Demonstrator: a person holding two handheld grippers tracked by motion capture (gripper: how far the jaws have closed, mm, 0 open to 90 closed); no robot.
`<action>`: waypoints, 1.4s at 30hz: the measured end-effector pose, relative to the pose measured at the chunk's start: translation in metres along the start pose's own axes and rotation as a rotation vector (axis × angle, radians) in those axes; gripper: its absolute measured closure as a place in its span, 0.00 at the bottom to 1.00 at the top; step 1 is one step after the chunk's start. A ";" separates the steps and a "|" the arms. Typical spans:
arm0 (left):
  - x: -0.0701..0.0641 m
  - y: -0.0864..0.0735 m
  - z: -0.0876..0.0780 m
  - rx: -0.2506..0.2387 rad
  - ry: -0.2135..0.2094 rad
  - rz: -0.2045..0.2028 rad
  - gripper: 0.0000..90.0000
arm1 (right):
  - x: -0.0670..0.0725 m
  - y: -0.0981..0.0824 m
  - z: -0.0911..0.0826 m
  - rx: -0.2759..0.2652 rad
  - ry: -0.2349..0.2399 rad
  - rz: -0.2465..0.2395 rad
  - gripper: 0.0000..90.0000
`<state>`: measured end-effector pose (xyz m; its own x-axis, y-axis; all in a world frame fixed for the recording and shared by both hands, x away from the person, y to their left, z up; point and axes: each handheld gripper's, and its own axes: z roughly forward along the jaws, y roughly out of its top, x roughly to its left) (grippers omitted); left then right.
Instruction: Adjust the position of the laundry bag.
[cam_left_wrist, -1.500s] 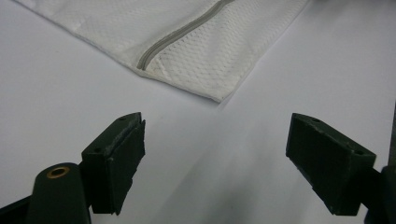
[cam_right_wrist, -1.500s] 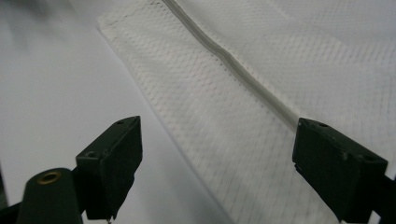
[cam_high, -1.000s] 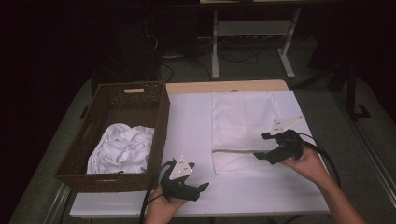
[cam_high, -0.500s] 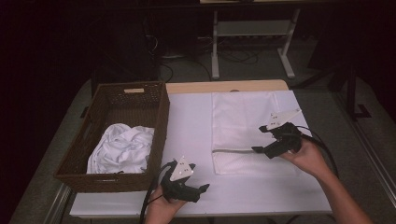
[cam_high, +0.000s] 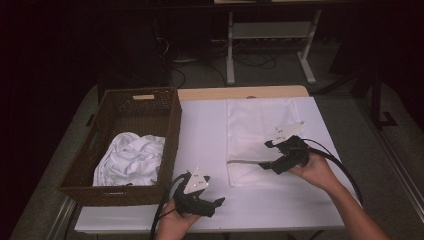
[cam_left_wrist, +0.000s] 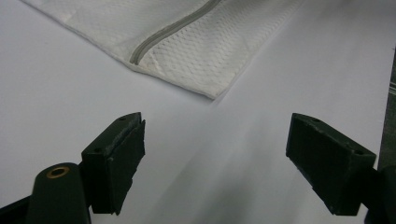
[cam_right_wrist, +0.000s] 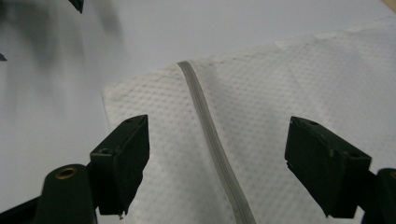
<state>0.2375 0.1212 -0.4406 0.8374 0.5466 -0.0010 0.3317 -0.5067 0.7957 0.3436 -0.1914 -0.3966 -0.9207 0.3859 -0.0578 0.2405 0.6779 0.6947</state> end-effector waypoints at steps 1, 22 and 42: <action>0.001 0.000 -0.001 -0.002 0.000 -0.002 0.21 | 0.000 0.000 0.000 0.000 0.000 0.000 0.23; 0.004 -0.001 -0.005 -0.012 -0.003 -0.009 0.21 | -0.007 0.032 0.078 0.126 0.109 -0.075 0.43; 0.003 -0.002 -0.006 -0.018 -0.012 -0.020 0.21 | -0.002 0.036 0.085 0.176 0.173 -0.082 0.95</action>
<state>0.2364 0.1283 -0.4385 0.8358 0.5485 -0.0245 0.3411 -0.4837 0.8060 0.3809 -0.1142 -0.4325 -0.9746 0.2225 0.0248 0.1983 0.8068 0.5566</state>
